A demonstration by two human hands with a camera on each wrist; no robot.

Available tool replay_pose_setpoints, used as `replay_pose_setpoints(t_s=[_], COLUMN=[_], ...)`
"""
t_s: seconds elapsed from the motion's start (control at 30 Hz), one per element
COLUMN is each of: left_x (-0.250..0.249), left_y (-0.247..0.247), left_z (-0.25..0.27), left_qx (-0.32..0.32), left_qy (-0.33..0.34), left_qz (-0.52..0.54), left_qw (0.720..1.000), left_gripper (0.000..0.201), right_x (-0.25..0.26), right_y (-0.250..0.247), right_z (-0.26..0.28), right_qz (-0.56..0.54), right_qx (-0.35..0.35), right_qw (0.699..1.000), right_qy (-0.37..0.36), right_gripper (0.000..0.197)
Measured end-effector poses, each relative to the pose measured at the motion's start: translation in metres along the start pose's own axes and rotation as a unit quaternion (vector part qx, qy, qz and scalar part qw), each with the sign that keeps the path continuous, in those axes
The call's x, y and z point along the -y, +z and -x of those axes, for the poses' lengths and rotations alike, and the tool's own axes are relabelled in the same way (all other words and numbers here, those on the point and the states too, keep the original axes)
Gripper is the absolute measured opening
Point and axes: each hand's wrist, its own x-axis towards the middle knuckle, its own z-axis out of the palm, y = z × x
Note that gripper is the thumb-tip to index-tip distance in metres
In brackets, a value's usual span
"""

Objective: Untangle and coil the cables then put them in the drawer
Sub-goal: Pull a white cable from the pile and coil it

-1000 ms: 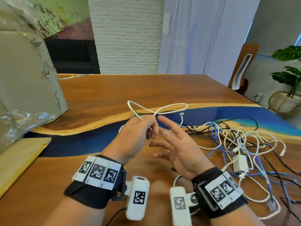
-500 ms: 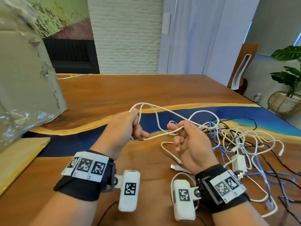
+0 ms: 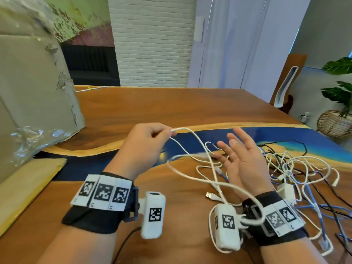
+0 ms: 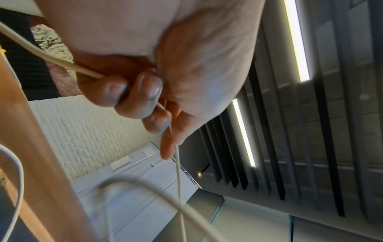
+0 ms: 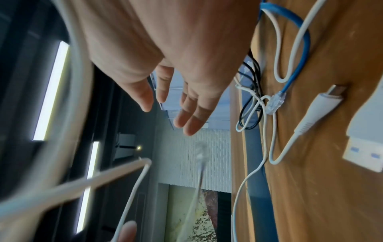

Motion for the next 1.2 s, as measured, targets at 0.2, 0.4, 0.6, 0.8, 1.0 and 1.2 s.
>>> replay_pose_setpoints(t_s=[0.2, 0.4, 0.6, 0.8, 1.0, 1.2], left_x=[-0.009, -0.005, -0.008, -0.026, -0.018, -0.011], left_y=[0.008, 0.005, 0.002, 0.036, 0.054, 0.012], left_z=[0.003, 0.001, 0.002, 0.017, 0.022, 0.007], left_qx=[-0.009, -0.056, -0.096, 0.137, 0.242, -0.004], left_qy=[0.024, 0.037, 0.047, 0.033, 0.061, 0.030], left_qz=[-0.009, 0.042, 0.024, -0.038, -0.122, -0.130], left_qw=[1.000, 0.997, 0.994, 0.989, 0.961, 0.991], left_gripper=[0.025, 0.013, 0.010, 0.018, 0.018, 0.047], right_x=[-0.013, -0.026, -0.012, -0.009, -0.014, -0.008], right_y=[0.009, 0.016, 0.021, 0.023, 0.019, 0.002], right_z=[0.012, 0.023, 0.019, 0.021, 0.022, 0.005], right_qz=[0.130, 0.165, 0.034, -0.035, -0.014, 0.080], right_qx=[0.139, 0.241, 0.069, 0.077, 0.110, -0.024], right_qw=[0.976, 0.948, 0.989, 0.987, 0.979, 0.986], right_qy=[0.102, 0.124, 0.129, 0.138, 0.170, 0.144], right_gripper=[0.050, 0.022, 0.038, 0.046, 0.046, 0.033])
